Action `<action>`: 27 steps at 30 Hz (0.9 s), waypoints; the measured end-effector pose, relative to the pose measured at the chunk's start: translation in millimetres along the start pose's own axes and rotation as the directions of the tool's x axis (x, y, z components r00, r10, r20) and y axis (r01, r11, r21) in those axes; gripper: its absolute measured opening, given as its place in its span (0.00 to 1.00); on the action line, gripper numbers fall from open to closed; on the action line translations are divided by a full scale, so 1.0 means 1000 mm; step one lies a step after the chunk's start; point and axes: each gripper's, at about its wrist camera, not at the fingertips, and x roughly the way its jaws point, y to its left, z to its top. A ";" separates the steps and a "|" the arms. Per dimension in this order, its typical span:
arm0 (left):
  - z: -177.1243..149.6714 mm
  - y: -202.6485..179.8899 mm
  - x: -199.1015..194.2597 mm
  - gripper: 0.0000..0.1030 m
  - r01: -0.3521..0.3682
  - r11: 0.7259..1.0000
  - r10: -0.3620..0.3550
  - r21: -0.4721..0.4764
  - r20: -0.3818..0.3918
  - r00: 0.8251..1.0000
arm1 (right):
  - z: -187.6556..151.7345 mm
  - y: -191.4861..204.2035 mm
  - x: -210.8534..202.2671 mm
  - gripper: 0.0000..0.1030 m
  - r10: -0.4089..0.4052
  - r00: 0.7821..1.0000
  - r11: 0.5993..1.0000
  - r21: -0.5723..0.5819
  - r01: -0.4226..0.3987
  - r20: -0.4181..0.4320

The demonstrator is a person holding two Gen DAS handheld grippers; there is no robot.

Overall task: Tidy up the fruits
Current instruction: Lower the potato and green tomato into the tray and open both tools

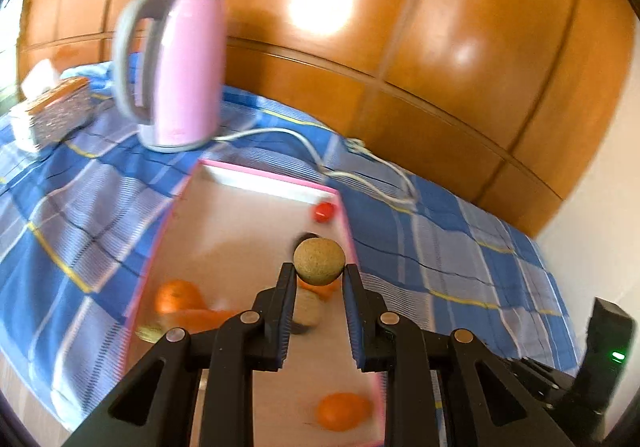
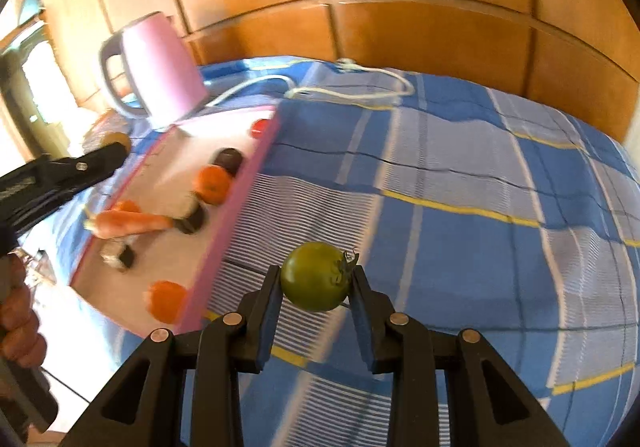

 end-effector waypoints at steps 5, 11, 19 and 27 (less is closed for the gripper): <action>0.007 0.024 -0.001 0.23 -0.037 0.999 0.037 -0.040 0.012 0.999 | 0.012 0.033 0.005 0.32 0.080 0.997 0.994 -0.077 -0.081 -0.011; 0.018 0.034 0.003 0.23 -0.059 0.997 0.060 -0.048 0.021 0.998 | 0.022 0.067 0.011 0.32 0.143 0.989 0.978 -0.151 -0.146 -0.027; 0.023 0.037 0.019 0.23 -0.067 0.997 0.067 -0.037 -0.009 0.998 | 0.033 0.096 0.027 0.32 0.204 0.977 0.962 -0.173 -0.213 -0.066; 0.019 0.042 0.023 0.23 -0.124 0.991 0.123 -0.040 -0.027 0.992 | 0.030 0.108 0.049 0.32 0.205 0.972 0.958 -0.181 -0.223 -0.114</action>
